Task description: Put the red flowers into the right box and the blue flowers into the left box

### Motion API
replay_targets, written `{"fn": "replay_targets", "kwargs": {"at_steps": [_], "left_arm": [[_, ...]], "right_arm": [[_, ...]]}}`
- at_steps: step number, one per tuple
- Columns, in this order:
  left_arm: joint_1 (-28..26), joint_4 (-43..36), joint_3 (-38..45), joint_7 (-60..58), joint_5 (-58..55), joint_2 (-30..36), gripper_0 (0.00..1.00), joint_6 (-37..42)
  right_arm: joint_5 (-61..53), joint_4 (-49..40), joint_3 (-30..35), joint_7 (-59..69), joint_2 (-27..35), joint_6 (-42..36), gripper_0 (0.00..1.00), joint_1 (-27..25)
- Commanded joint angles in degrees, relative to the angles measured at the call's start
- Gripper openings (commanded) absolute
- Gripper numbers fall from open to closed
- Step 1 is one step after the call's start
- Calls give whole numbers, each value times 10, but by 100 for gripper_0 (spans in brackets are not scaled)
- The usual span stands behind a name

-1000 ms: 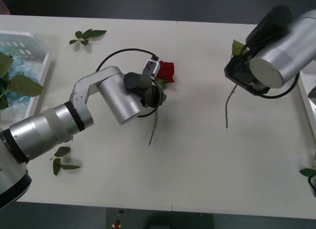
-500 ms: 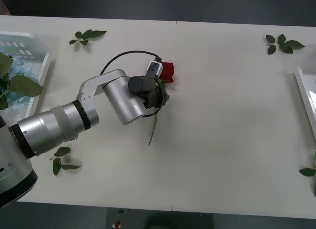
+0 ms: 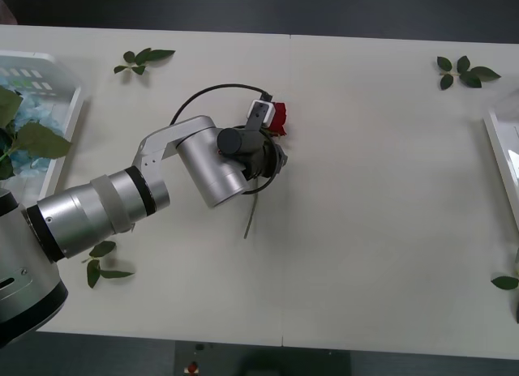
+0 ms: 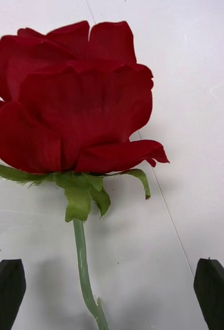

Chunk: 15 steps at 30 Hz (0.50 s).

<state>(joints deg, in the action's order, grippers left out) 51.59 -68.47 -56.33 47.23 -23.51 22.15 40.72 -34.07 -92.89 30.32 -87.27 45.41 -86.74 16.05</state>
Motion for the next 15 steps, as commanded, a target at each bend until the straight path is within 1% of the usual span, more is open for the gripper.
{"fn": "replay_targets", "kwargs": {"at_steps": [1, 5, 11, 14, 15], "left_arm": [[17, -6, -4, -17, 0, -4, 87, -4], [18, 1, -10, -20, 1, -4, 86, -4], [18, 6, -13, -22, 2, -5, 86, -4], [18, 6, -20, -23, 3, -5, 86, -4], [18, 6, -22, -24, 3, -5, 80, -4]], "right_arm": [[11, 66, -3, -62, 21, 46, 0, 41], [16, 131, -10, -91, 26, 98, 0, 57], [19, 211, -18, -121, 32, 182, 0, 58], [20, 235, -22, -124, 33, 206, 0, 58], [21, 242, -23, -124, 32, 212, 0, 58]]}}
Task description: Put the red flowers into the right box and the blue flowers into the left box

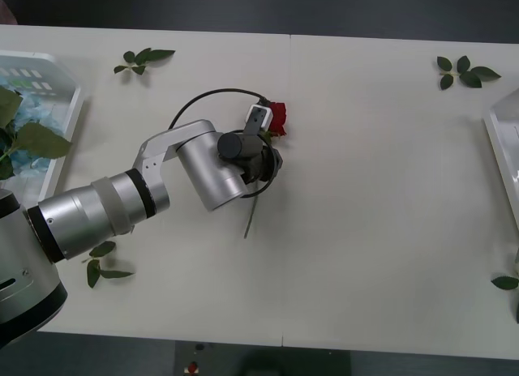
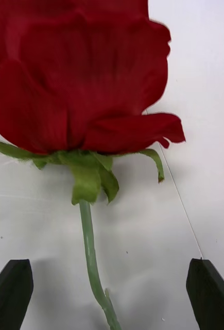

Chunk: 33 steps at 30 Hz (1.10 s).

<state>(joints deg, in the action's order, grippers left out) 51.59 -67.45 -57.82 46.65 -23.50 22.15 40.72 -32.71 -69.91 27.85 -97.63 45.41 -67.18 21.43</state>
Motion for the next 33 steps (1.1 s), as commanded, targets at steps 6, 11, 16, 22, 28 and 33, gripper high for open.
{"fn": "replay_targets", "kwargs": {"at_steps": [6, 11, 16, 22, 28, 33], "left_arm": [[18, -4, -9, -23, 5, -5, 0, -9], [18, -4, -9, -25, 10, -5, 0, -13], [18, -4, -9, -28, 20, -5, 0, -13], [18, -5, -3, -36, 31, 3, 0, -41], [16, -68, 46, -96, 29, 26, 0, -67], [16, -145, 90, -172, 35, 30, 0, -68]], "right_arm": [[12, 15, -2, -20, 33, 20, 4, 4], [12, 15, -4, -20, 35, 20, 75, 5], [2, 1, -8, -29, 38, 10, 95, 4], [-9, -83, -10, -36, 38, -73, 96, 2], [-24, -193, -10, -41, 15, -130, 96, -20], [-51, -291, -10, -46, -11, -156, 96, -48]]}}
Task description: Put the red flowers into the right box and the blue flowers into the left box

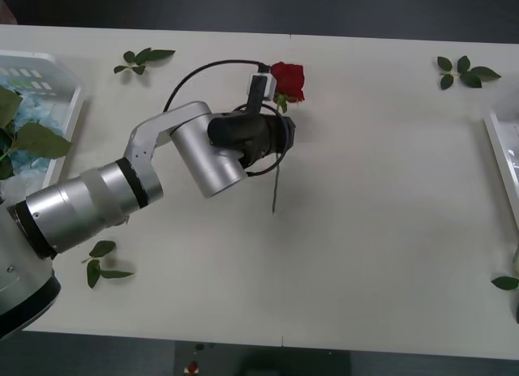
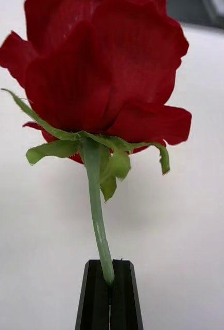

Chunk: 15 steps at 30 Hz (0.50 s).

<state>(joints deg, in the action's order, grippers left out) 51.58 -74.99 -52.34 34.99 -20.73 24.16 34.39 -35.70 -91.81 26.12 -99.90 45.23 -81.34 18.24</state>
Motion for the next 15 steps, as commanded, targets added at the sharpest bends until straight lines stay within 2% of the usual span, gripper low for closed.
{"fn": "replay_targets", "kwargs": {"at_steps": [1, 7, 10, 15], "left_arm": [[17, -82, 39, -65, 8, 12, 0, -5], [19, -198, 90, -158, 39, 16, 0, -1], [33, -226, 98, -215, 75, 7, 0, -1], [62, -228, 99, -287, 171, -20, 0, 1]], "right_arm": [[-26, -82, 9, -24, -13, -19, 96, -18], [-81, -166, 26, -37, -44, -80, 96, -24], [-107, -204, 38, -55, -58, -109, 96, -24], [-183, -232, 53, -133, -71, -132, 96, -24]]}}
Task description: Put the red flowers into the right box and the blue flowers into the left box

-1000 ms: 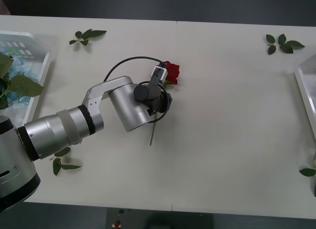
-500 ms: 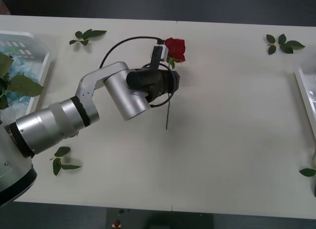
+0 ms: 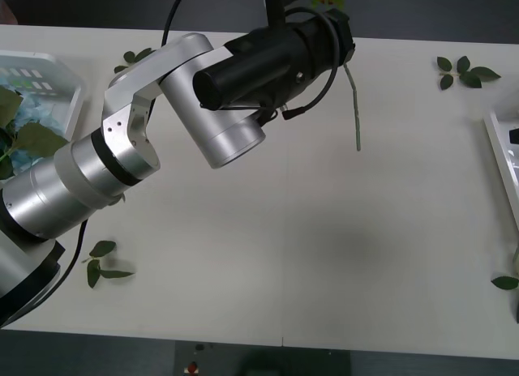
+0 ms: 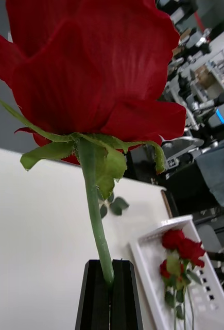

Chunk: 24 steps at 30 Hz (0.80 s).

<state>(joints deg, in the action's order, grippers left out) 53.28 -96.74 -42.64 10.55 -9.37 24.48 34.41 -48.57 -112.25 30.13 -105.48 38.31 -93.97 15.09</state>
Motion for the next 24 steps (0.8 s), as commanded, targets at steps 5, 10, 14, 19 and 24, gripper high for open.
{"fn": "replay_targets", "kwargs": {"at_steps": [5, 10, 14, 19, 24], "left_arm": [[55, -11, 2, -92, 130, -49, 0, 0], [57, -13, 2, -114, 153, -55, 0, 0], [57, -13, 1, -119, 155, -56, 0, 8], [56, -13, 2, -121, 167, -56, 0, 8], [56, -13, 2, -121, 167, -56, 0, 8]], "right_arm": [[-184, -28, 34, -158, -3, -16, 96, 8], [-304, -28, 49, -191, -3, -57, 96, 20], [-394, -24, 56, -157, -9, -81, 96, 28], [-467, 1, 50, -94, -21, -83, 96, 42], [-490, 23, 26, -15, -27, -77, 96, 64]]}}
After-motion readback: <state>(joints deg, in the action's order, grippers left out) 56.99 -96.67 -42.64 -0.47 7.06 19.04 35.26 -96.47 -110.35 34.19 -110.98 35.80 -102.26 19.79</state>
